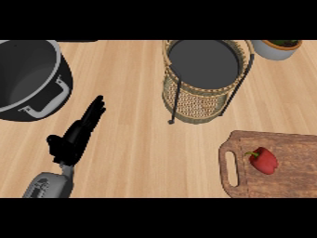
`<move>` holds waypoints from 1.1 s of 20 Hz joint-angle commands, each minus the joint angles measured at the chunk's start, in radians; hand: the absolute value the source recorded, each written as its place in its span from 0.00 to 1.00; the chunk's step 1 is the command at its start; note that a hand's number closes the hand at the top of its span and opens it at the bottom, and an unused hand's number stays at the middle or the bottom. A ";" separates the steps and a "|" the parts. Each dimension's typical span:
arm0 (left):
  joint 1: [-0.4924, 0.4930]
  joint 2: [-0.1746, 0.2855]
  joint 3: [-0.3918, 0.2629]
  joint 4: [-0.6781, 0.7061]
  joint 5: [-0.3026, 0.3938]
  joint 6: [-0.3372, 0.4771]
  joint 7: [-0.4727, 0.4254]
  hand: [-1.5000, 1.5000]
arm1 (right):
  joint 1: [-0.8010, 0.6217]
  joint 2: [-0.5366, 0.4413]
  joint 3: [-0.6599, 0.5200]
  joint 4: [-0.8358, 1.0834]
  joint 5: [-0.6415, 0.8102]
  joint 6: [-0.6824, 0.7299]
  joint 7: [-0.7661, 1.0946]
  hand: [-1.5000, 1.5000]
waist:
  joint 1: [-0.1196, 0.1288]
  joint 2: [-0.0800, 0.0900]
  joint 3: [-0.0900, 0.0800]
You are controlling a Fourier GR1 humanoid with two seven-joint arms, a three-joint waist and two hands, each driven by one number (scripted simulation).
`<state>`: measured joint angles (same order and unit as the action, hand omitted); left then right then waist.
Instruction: Pick the lemon from the cutting board and place it in the tiered basket
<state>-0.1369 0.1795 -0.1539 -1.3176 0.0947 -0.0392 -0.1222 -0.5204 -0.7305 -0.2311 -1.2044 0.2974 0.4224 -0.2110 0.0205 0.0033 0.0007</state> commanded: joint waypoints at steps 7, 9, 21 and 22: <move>-0.008 -0.032 0.000 -0.008 -0.028 0.014 0.032 0.50 | -0.370 0.118 0.062 0.001 -0.076 0.092 0.366 1.00 | -0.005 -0.004 -0.002; 0.036 -0.034 -0.014 -0.017 -0.044 0.010 -0.006 0.50 | -0.434 0.165 0.091 -0.006 -0.061 0.072 0.458 1.00 | -0.004 -0.005 -0.002; -0.047 -0.028 0.045 0.053 -0.035 -0.021 -0.010 0.50 | -0.670 0.429 0.227 0.272 0.083 -0.075 0.476 1.00 | -0.001 0.002 -0.002; 0.002 -0.029 0.027 -0.017 -0.047 -0.011 0.019 0.50 | -0.662 0.368 0.182 0.349 0.074 -0.050 0.385 1.00 | 0.000 0.001 -0.001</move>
<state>-0.1540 0.1573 -0.1205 -1.3055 0.0659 -0.0610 -0.1120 -1.1436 -0.3812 -0.0502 -0.9586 0.3450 0.3872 0.2357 0.0203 0.0040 -0.0011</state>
